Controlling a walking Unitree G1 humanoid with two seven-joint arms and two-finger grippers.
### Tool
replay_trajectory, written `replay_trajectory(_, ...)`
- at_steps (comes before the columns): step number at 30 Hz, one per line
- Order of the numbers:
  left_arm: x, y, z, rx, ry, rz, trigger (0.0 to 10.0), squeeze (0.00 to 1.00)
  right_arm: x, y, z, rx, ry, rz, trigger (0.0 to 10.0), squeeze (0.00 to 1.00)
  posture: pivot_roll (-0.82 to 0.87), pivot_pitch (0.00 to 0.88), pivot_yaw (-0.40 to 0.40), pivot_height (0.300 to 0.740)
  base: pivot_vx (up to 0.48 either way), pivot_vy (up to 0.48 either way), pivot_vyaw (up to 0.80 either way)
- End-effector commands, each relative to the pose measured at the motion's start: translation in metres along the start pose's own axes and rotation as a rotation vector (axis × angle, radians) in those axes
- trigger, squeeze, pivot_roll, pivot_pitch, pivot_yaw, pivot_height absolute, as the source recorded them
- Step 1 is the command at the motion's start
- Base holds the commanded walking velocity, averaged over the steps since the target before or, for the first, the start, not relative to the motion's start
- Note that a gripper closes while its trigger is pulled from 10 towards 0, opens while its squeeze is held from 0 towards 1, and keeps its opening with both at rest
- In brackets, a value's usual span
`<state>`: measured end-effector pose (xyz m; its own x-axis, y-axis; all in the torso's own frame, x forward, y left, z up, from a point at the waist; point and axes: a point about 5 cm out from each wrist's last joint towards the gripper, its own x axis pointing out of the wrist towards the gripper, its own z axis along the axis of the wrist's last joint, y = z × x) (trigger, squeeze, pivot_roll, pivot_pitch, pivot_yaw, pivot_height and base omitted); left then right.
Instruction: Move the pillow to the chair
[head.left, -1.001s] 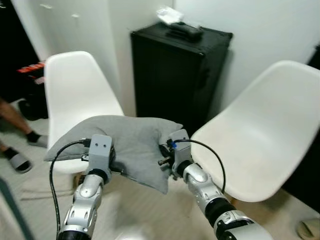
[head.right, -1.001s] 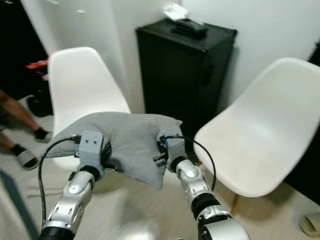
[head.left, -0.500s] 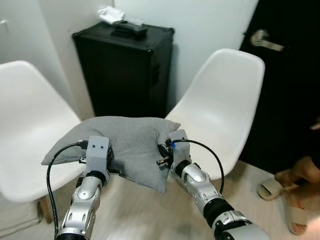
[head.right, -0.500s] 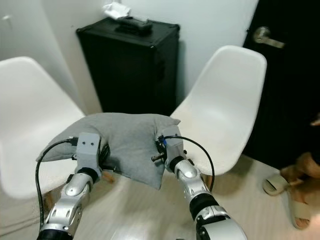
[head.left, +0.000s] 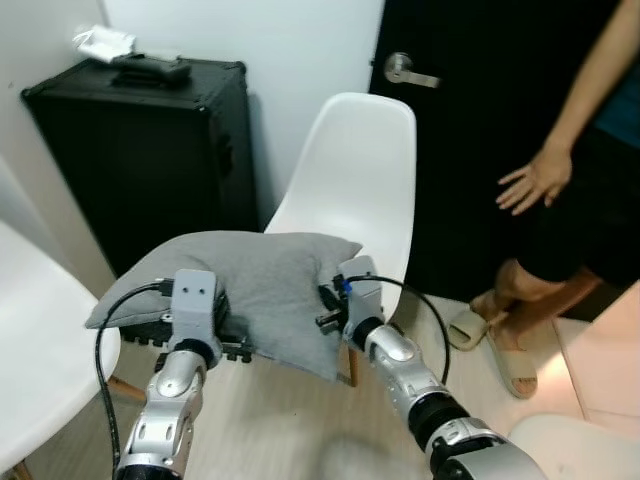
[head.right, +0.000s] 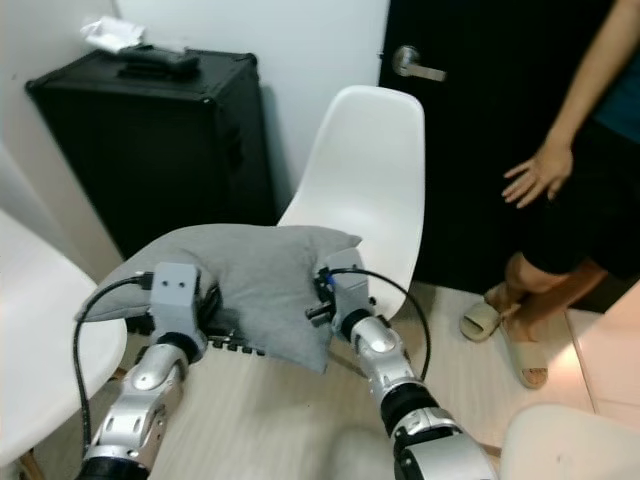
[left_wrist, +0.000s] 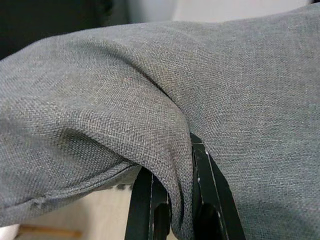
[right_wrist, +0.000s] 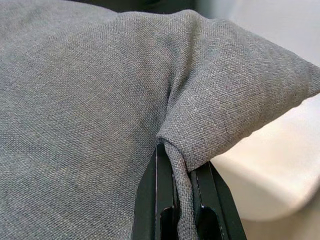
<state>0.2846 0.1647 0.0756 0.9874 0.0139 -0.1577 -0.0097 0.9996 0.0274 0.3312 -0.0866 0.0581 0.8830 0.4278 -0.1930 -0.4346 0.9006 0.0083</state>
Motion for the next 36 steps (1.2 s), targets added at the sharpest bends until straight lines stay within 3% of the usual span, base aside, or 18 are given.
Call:
replay_trajectory(1,0.001,0.01,0.01,-0.001,-0.049,0.051,10.0,0.0,-0.003,-0.014,0.001,-0.003,-0.008,-0.068,10.0,0.0,0.13,0.013,-0.017,0.74,0.0,0.0,-0.8)
replay_trajectory(17,0.003,0.005,0.012,0.006,-0.056,0.024,10.0,0.0,-0.002,-0.012,0.001,-0.007,-0.003,-0.04,10.0,0.0,0.12,0.0,-0.028,0.74,0.0,0.0,-0.8)
replay_trajectory(18,0.002,0.005,0.013,0.025,-0.068,0.016,10.0,0.0,-0.002,-0.004,-0.002,-0.026,0.005,0.007,10.0,0.0,0.12,0.0,-0.028,0.74,0.0,0.0,0.0)
replay_trajectory(24,0.001,0.005,0.015,0.009,-0.087,0.011,10.0,0.0,-0.002,-0.001,-0.003,-0.025,0.006,0.026,10.0,0.0,0.12,0.0,-0.029,0.74,0.0,0.0,0.0)
replay_trajectory(29,0.0,0.006,0.018,-0.015,-0.106,0.019,10.0,0.0,-0.002,-0.001,-0.003,-0.039,0.01,0.036,10.0,0.0,0.12,0.0,-0.034,0.74,0.34,0.0,0.0)
replay_trajectory(36,-0.001,0.006,0.019,0.019,-0.116,0.016,10.0,0.0,-0.003,0.003,-0.005,-0.054,0.011,0.056,10.0,0.0,0.12,0.001,-0.039,0.74,0.346,0.0,0.0)
